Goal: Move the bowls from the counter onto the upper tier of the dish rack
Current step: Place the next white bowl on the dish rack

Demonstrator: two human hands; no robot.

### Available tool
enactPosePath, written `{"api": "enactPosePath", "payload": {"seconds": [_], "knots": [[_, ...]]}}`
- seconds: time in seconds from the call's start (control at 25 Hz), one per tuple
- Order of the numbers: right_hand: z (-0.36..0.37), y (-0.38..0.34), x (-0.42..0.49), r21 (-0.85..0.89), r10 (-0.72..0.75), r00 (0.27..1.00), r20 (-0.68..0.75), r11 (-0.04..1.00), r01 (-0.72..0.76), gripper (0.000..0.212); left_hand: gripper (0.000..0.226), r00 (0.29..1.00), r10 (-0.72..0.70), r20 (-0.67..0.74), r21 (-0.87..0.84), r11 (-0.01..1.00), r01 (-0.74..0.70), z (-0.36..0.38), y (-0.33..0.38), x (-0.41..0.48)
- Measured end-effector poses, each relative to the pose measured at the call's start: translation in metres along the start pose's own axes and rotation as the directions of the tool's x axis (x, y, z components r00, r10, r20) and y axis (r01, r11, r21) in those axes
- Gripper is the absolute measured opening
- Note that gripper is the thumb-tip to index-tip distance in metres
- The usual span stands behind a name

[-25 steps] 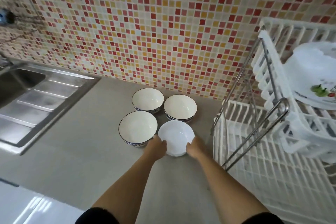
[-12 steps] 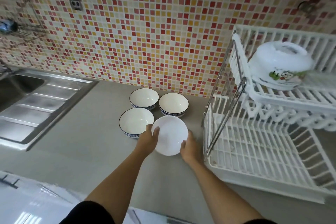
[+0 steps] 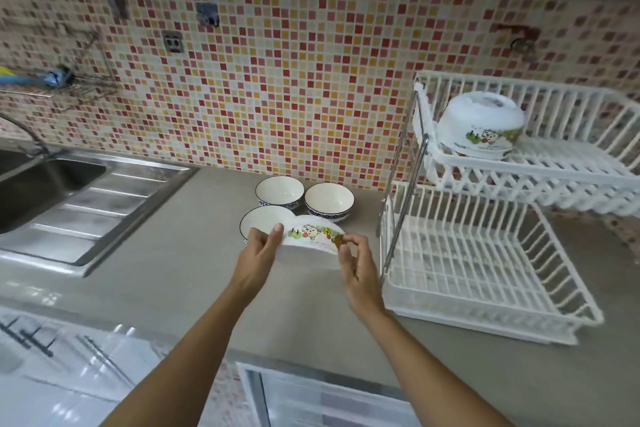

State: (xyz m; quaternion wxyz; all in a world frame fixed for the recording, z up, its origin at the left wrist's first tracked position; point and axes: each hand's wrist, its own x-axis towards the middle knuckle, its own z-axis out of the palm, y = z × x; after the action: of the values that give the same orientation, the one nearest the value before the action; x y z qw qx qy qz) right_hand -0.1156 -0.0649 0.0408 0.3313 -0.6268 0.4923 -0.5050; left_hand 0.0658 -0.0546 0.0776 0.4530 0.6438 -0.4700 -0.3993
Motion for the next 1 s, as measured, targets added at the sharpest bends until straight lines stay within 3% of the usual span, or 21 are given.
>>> {"api": "enactPosePath", "payload": {"seconds": [0.16, 0.32, 0.52, 0.6, 0.68, 0.72, 0.84, 0.92, 1.0], "knots": [[-0.016, -0.054, 0.004, 0.125, -0.154, 0.988, 0.001, 0.980, 0.153, 0.039, 0.036, 0.984, 0.178, -0.009, -0.122, 0.977, -0.177, -0.004, 0.040, -0.012], [-0.048, -0.119, 0.016, 0.168, -0.327, 0.941, -0.085, 0.926, 0.337, 0.047, 0.065, 0.917, 0.397, -0.039, -0.280, 0.877, -0.391, -0.002, 0.112, -0.022], [-0.131, -0.174, 0.038, 0.186, -0.409, 0.905, -0.117, 0.886, 0.425, 0.057, 0.084, 0.783, 0.613, 0.107, -0.191, 0.786, -0.588, 0.022, 0.182, -0.022], [-0.170, -0.182, 0.050, 0.170, -0.414, 0.905, -0.094, 0.889, 0.424, 0.060, 0.076, 0.736, 0.649, 0.190, -0.153, 0.761, -0.631, 0.045, 0.210, -0.019], [-0.208, -0.182, 0.063, 0.124, -0.410, 0.911, -0.049, 0.902, 0.413, 0.064, 0.046, 0.688, 0.668, 0.283, -0.142, 0.739, -0.659, 0.070, 0.240, -0.024], [-0.225, -0.180, 0.070, 0.092, -0.396, 0.918, -0.029, 0.913, 0.397, 0.068, 0.043, 0.659, 0.680, 0.322, -0.136, 0.722, -0.678, 0.082, 0.253, -0.027], [-0.276, -0.170, 0.091, -0.044, -0.324, 0.946, -0.006, 0.945, 0.324, 0.087, 0.077, 0.604, 0.710, 0.362, -0.024, 0.655, -0.755, 0.119, 0.280, -0.018], [-0.303, -0.160, 0.105, -0.221, -0.285, 0.958, 0.014, 0.934, 0.281, 0.099, 0.092, 0.631, 0.687, 0.359, 0.197, 0.605, -0.771, 0.140, 0.288, -0.006], [-0.319, -0.147, 0.119, -0.364, -0.246, 0.969, 0.033, 0.900, 0.241, 0.104, 0.102, 0.680, 0.641, 0.355, 0.286, 0.619, -0.732, 0.158, 0.290, 0.004]]}}
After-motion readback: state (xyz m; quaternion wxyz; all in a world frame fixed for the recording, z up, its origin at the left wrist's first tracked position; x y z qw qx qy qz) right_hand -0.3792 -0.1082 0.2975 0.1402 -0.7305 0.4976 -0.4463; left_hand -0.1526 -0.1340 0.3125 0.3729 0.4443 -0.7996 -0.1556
